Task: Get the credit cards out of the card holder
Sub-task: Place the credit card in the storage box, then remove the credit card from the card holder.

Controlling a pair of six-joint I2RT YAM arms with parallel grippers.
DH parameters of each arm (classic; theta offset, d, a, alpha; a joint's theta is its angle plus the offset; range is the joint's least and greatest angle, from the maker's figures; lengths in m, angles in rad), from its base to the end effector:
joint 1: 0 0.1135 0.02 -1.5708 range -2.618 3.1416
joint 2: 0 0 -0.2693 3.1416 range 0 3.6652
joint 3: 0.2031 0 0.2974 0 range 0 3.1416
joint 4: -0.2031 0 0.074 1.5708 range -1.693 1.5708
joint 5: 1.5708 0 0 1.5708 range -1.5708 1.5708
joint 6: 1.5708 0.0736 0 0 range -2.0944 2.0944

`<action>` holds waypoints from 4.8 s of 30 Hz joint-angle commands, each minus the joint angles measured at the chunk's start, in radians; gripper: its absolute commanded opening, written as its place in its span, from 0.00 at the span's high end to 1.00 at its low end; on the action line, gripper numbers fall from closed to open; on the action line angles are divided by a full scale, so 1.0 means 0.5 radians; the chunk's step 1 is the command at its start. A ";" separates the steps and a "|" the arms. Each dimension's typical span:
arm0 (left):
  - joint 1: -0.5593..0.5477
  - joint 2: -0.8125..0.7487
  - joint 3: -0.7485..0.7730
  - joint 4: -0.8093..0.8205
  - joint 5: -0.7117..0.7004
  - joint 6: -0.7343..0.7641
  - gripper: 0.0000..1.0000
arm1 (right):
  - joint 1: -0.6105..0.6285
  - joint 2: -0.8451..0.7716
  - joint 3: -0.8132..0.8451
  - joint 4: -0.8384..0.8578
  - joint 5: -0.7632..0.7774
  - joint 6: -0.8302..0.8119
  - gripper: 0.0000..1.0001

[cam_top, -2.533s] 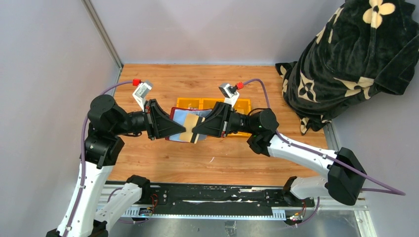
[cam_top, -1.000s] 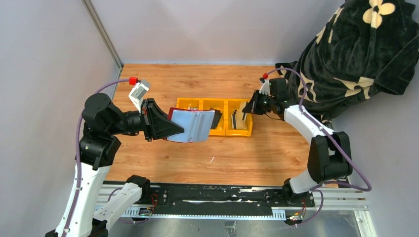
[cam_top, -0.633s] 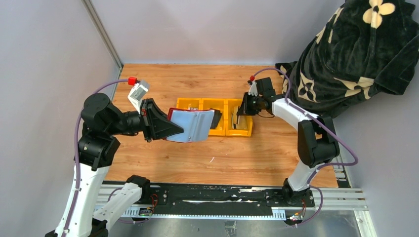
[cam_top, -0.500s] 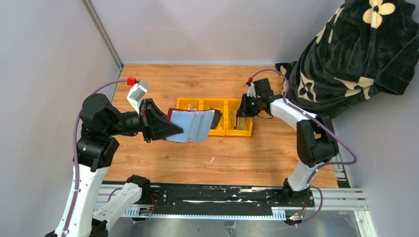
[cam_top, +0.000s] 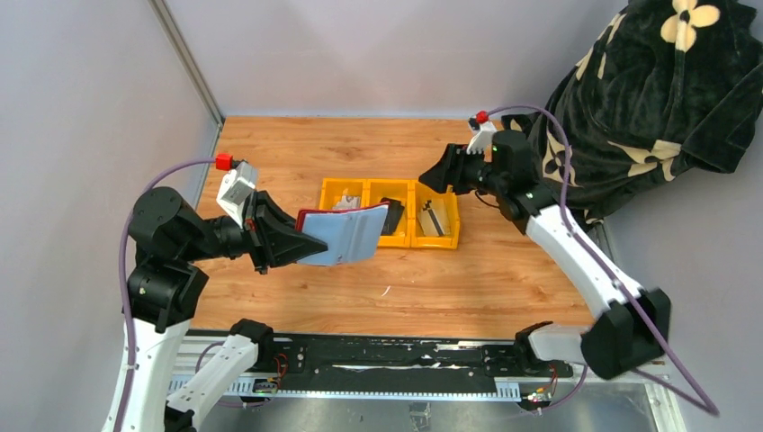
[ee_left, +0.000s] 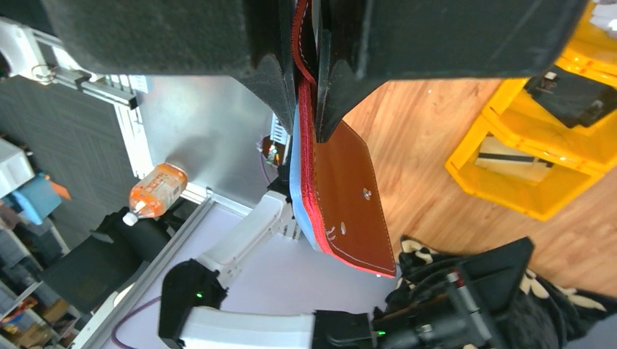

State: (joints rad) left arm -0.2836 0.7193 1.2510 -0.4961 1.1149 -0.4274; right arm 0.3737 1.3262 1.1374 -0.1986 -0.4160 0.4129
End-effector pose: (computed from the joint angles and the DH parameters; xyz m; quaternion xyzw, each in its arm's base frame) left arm 0.1202 -0.1039 0.4941 0.3374 0.6151 -0.5569 0.4446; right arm 0.3457 0.1675 0.3256 -0.0992 0.8142 0.3675 0.4384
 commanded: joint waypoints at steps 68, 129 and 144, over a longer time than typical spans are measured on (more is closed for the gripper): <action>0.006 -0.205 0.112 0.167 -0.018 0.190 1.00 | 1.232 -0.776 -0.318 1.490 -0.607 -0.095 0.75; 0.006 -0.175 0.148 0.212 -0.082 0.106 1.00 | 1.587 -0.812 -0.420 1.652 -0.299 -0.144 0.41; 0.007 -0.184 0.158 0.223 -0.055 0.049 1.00 | 1.587 -0.868 -0.342 1.410 -0.222 -0.293 0.80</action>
State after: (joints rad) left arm -0.2836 0.6228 1.3067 -0.3985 1.0786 -0.3801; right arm 1.1545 0.9089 0.9241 0.5453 -0.5491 0.3073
